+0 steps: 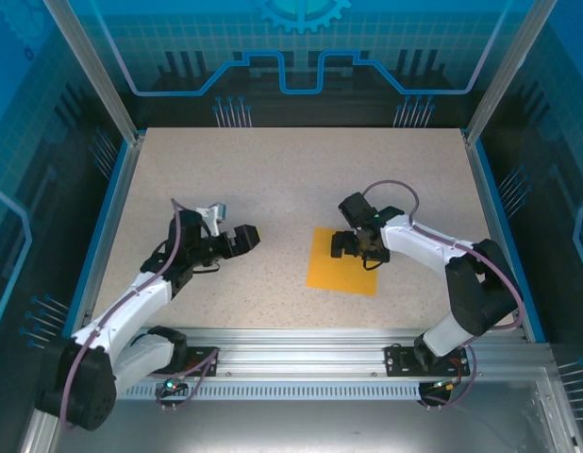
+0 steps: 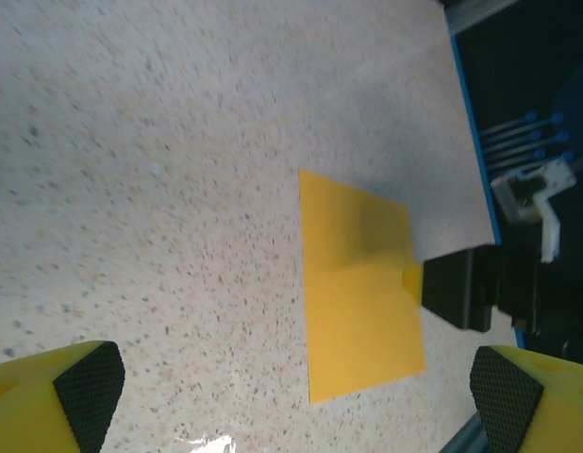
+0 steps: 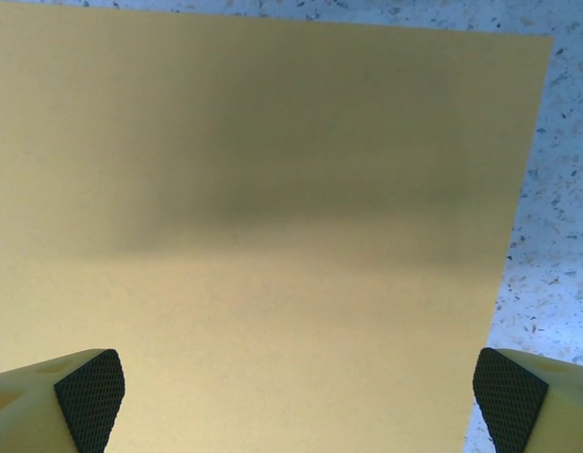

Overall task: Fold a paper plane with a square sheet of paper (pick it up from the middle)
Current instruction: Fold the square sheet of paper in half at the center of the table.

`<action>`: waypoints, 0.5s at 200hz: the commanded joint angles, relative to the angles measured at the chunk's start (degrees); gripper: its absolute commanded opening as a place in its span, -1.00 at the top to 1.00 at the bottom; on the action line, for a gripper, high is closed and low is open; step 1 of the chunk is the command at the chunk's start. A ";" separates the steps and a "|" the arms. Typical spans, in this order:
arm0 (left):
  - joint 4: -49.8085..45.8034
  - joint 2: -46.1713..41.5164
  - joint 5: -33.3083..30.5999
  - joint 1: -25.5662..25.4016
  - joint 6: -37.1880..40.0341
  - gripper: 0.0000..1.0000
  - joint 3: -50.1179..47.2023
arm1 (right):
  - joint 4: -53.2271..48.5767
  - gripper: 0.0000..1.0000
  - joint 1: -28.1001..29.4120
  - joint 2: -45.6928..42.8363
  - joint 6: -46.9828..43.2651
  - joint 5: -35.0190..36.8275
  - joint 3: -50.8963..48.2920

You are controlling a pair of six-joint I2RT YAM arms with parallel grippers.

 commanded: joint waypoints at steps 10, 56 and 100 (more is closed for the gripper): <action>1.69 7.33 -3.11 -6.49 -0.23 -0.97 5.10 | -5.17 -0.99 -0.98 2.03 -2.53 -0.45 3.00; 3.33 13.98 -7.22 -11.58 -1.88 -0.97 8.21 | -7.64 -0.99 0.30 5.19 -3.13 -0.01 4.93; 3.67 16.80 -8.05 -12.34 -1.83 -0.97 8.95 | -10.21 -0.99 3.06 8.67 -2.40 2.16 8.72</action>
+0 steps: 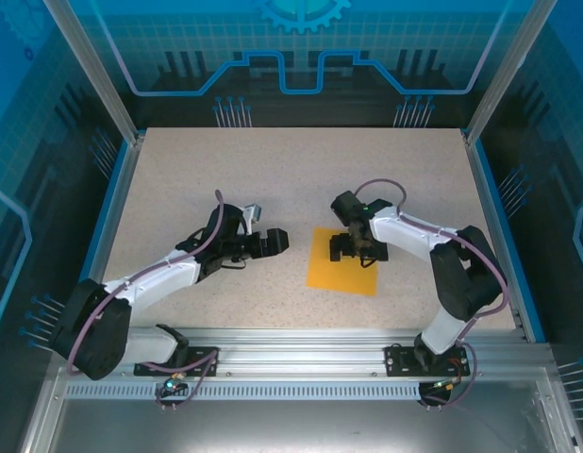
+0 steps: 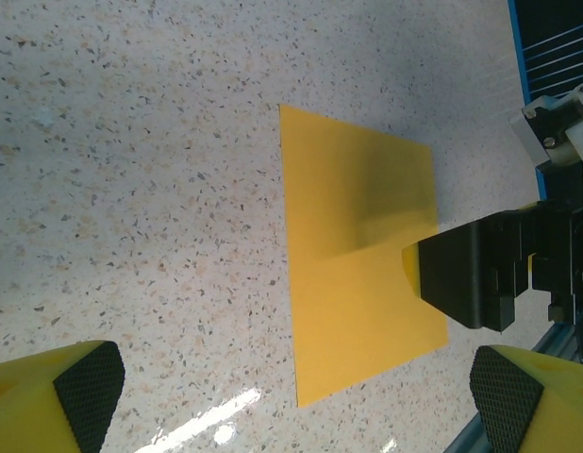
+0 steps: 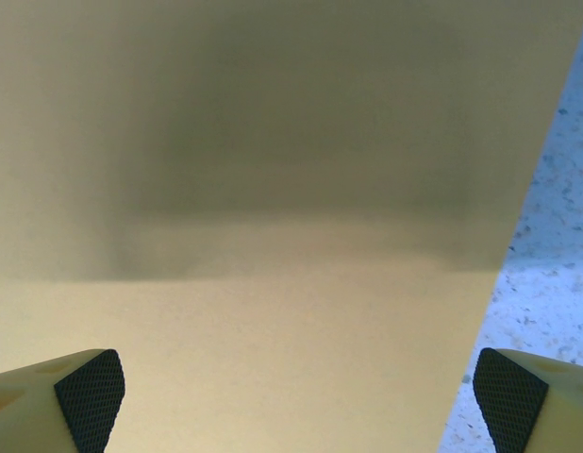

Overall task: Fold a paper plane with a square sheet of paper (pick it up from the middle)
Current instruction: Fold the square sheet of paper in half at the center of the table.

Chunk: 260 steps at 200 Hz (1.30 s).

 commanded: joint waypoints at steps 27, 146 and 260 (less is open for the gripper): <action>1.04 1.45 -2.67 -0.48 -0.48 -0.97 1.96 | -2.49 -0.99 1.67 2.10 0.70 -0.62 3.09; 0.56 2.20 -2.82 -0.48 -0.74 -0.97 2.18 | -0.91 -0.99 -0.40 -0.31 6.24 -4.16 -0.69; -0.22 3.88 -2.12 -0.42 -1.09 -0.97 2.92 | 0.39 -0.99 0.22 2.35 5.89 -5.95 -0.46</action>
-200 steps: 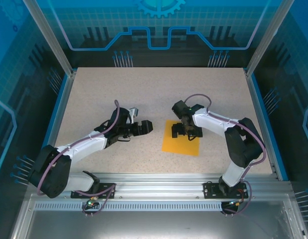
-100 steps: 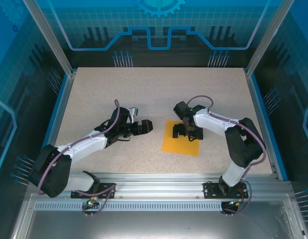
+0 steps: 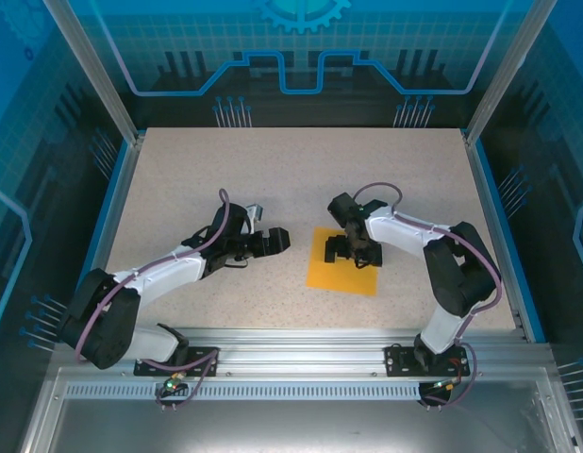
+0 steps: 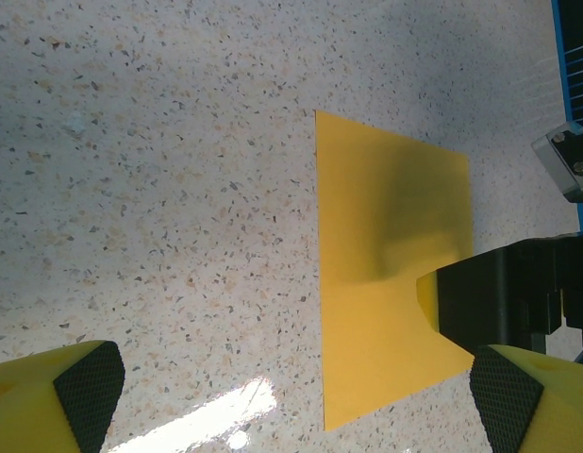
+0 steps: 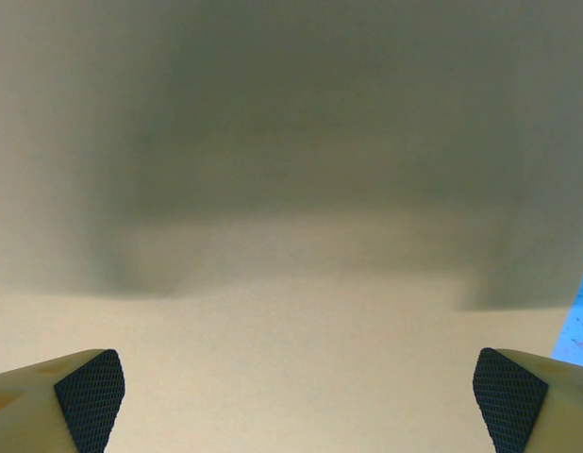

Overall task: Fold a paper plane with a square sheet of paper (pick it up from the middle)
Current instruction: Fold the square sheet of paper in half at the center of the table.

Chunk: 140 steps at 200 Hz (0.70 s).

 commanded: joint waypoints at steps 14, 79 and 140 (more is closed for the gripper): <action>-0.62 0.21 0.30 -0.42 -1.05 -0.97 1.64 | -0.63 -0.99 -0.05 -0.09 0.76 -0.79 0.03; -0.07 1.02 0.17 -0.42 -1.49 -0.97 1.37 | -1.58 -0.99 0.19 2.54 1.31 -0.64 2.24; -0.36 1.46 0.10 -0.34 -1.17 -0.97 1.72 | -3.92 -0.99 1.80 6.36 2.29 0.14 8.43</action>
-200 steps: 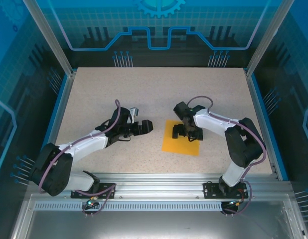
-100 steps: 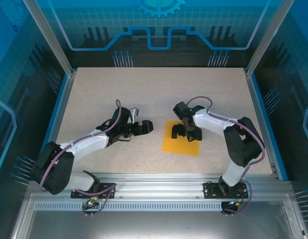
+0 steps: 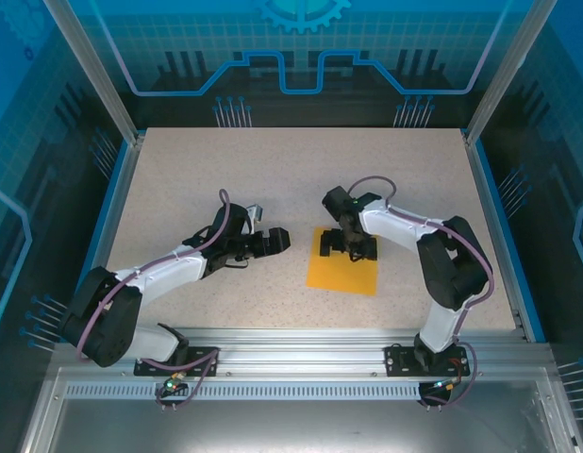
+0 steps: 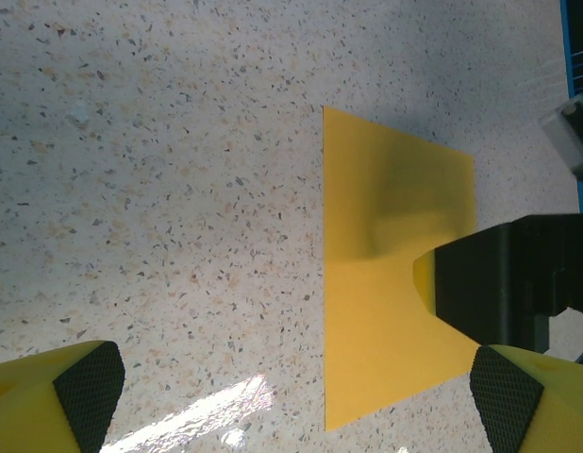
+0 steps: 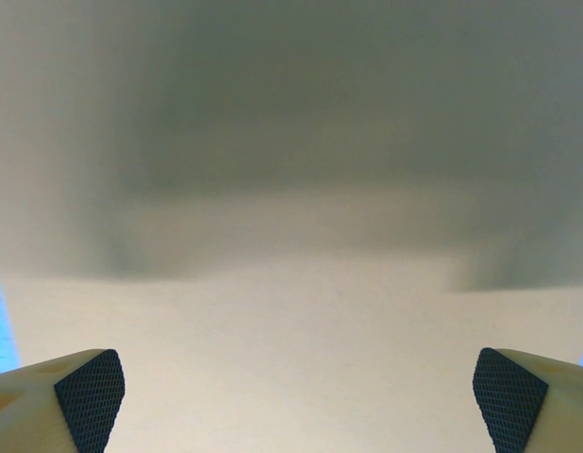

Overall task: Fold a paper plane with a square sheet of paper (pick it up from the middle)
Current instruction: Fold the square sheet of paper in half at the center of the table.

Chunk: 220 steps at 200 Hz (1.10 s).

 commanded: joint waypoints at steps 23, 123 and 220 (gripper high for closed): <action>-0.73 0.63 0.01 -0.35 0.21 -0.97 1.66 | -0.79 -0.99 0.97 4.80 2.74 -1.23 1.71; -1.76 0.01 -0.04 -0.41 0.48 -0.97 1.62 | 4.44 -0.95 0.99 11.09 4.22 -3.01 -4.55; -1.98 0.36 0.12 -0.35 0.06 -0.97 1.72 | 4.20 -0.70 -0.38 10.19 1.43 -3.00 -4.78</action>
